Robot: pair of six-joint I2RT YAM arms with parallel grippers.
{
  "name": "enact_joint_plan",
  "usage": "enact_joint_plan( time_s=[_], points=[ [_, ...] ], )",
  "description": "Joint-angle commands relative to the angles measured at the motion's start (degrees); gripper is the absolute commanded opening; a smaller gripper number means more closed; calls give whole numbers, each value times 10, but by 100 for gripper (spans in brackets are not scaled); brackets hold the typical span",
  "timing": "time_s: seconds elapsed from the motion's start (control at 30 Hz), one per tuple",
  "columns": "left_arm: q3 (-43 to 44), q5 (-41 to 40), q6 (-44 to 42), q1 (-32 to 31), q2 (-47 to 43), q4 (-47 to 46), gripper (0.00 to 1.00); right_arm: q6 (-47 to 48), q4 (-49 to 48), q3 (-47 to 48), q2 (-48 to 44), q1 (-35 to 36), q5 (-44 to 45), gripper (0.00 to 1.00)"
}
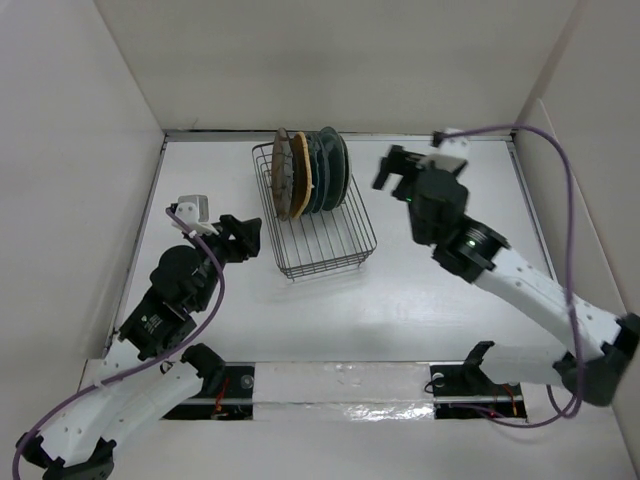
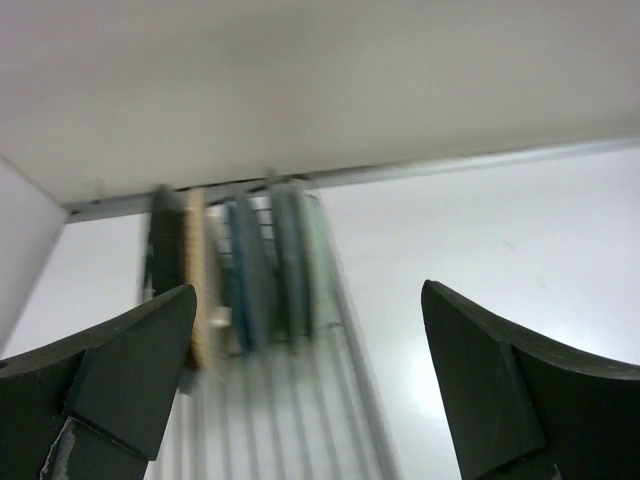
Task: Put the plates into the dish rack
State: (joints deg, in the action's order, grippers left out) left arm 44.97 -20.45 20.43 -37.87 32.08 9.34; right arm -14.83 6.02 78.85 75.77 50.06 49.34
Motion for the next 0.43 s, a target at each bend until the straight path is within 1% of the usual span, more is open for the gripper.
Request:
enact_joint_plan(
  time_s=[0.0, 0.03, 0.07, 0.1, 0.13, 0.17, 0.2, 0.23, 0.33, 0.4],
  points=[
    [2, -17, -5, -3, 3, -18, 57, -68, 13, -158, -124, -74, -6, 100],
    [4, -20, -5, -3, 4, -18, 57, -85, 23, -195, -161, -95, -20, 100],
    [6, -21, 0, -3, 4, -16, 57, -92, 25, -230, -230, -116, -48, 100],
    [8, -23, 1, -3, 4, -18, 57, -99, 27, -262, -261, -159, -63, 100],
    [8, -24, 1, -3, 2, -19, 57, -113, 32, -312, -287, -179, -79, 100],
    [9, -23, -2, -3, -1, -24, 57, -117, 34, -333, -311, -197, -117, 100],
    [9, -18, -4, -3, -5, -27, 57, -120, 36, -350, -345, -214, -135, 100],
    [8, -13, -6, -3, -7, -31, 57, -127, 40, -373, -365, -241, -163, 100],
    [11, -6, -7, -3, -4, -35, 58, -135, 37, -390, -374, -275, -201, 100],
    [17, -1, -5, -3, 1, -35, 59, -133, 36, -382, -371, -283, -231, 100]
  ],
)
